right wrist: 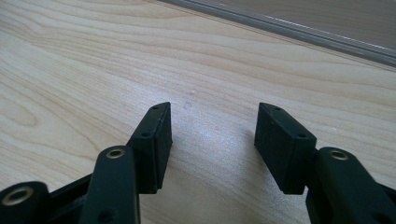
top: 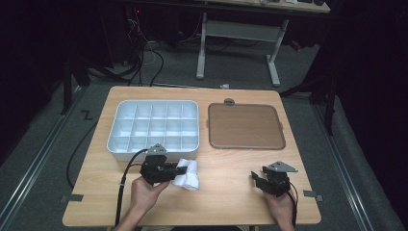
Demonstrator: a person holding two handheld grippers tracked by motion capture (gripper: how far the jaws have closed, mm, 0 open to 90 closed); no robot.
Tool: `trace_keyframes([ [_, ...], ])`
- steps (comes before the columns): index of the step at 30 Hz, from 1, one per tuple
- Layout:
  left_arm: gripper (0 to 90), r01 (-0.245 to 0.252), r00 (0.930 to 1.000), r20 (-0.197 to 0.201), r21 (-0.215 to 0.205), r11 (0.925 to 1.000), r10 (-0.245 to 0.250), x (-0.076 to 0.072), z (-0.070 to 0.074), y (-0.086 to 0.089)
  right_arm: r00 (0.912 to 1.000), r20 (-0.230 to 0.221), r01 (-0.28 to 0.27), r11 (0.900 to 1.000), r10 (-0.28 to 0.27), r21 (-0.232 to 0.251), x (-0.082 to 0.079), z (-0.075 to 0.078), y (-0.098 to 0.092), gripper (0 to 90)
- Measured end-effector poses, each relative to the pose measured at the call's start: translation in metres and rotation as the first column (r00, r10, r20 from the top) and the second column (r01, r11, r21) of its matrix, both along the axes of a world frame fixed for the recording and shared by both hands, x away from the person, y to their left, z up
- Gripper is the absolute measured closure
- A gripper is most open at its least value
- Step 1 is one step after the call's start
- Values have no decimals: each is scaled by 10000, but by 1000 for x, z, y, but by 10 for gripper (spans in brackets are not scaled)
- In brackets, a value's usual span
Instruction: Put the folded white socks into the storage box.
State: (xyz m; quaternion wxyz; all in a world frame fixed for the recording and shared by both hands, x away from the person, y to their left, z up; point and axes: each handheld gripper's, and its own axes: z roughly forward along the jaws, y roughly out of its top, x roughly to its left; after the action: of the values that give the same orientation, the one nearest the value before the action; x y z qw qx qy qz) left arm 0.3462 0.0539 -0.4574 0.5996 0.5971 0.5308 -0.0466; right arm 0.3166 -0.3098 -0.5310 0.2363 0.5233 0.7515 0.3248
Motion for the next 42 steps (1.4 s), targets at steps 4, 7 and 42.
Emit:
trace_keyframes([
  [4,738,-47,9999,115,25,10000,47,1,4,1,10000,-3,-1,10000,1,6,0,0,0,467],
  [7,738,-53,10000,62,-71,10000,53,3,6,3,10000,-2,1,10000,-1,4,0,0,0,467],
  [42,738,-517,9982,289,-459,9976,530,28,39,24,10000,-4,-1,10000,1,5,0,0,0,466],
])
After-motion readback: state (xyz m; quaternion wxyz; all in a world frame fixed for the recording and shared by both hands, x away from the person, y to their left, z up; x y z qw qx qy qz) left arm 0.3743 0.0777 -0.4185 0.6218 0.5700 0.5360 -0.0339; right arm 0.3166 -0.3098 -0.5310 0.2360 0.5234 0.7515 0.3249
